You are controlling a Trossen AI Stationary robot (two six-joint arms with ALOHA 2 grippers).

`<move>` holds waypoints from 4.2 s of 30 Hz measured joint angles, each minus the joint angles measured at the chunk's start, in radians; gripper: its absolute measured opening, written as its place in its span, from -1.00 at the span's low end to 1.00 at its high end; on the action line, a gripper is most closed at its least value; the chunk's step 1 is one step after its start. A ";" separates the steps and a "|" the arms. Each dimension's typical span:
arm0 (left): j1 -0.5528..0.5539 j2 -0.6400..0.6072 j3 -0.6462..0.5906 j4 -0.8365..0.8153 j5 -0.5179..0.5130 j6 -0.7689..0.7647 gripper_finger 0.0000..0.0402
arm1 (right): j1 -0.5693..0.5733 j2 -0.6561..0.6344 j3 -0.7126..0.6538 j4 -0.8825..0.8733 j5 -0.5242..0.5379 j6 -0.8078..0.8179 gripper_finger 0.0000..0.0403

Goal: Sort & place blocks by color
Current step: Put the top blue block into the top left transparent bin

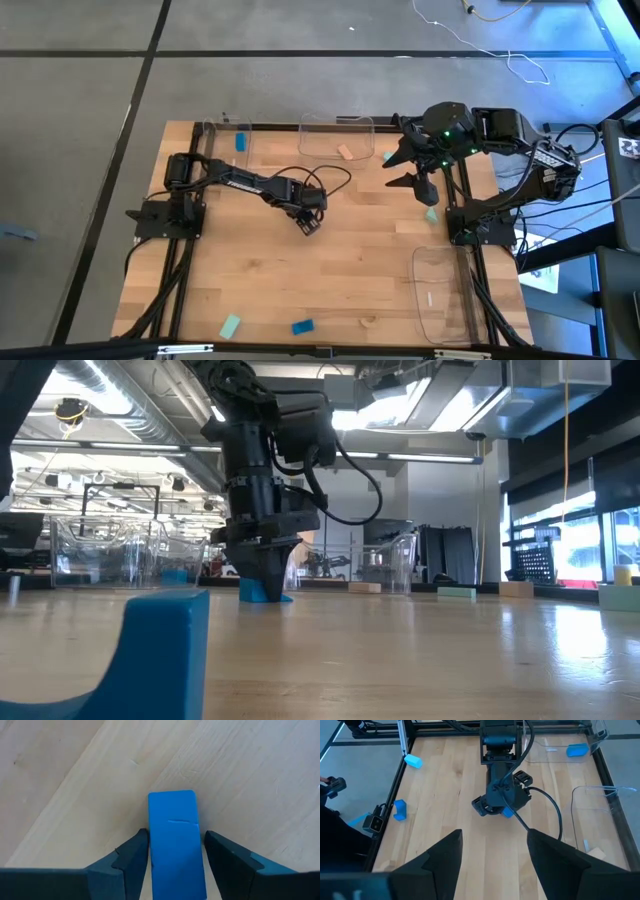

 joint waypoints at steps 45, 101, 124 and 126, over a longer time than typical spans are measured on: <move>0.143 -0.047 0.510 -0.527 -0.102 0.432 -0.38 | 0.000 0.000 0.000 0.005 0.000 0.000 0.11; 0.742 -0.419 -0.004 -0.476 -0.146 0.337 -0.38 | 0.000 0.000 0.000 0.035 0.000 0.000 0.11; 0.793 -0.493 -0.062 -0.604 -0.160 0.315 -0.21 | 0.000 0.000 0.000 0.035 0.000 0.003 0.11; 0.793 -0.493 -0.075 -0.604 -0.160 0.318 -0.14 | 0.000 0.000 0.000 0.035 0.000 0.003 0.11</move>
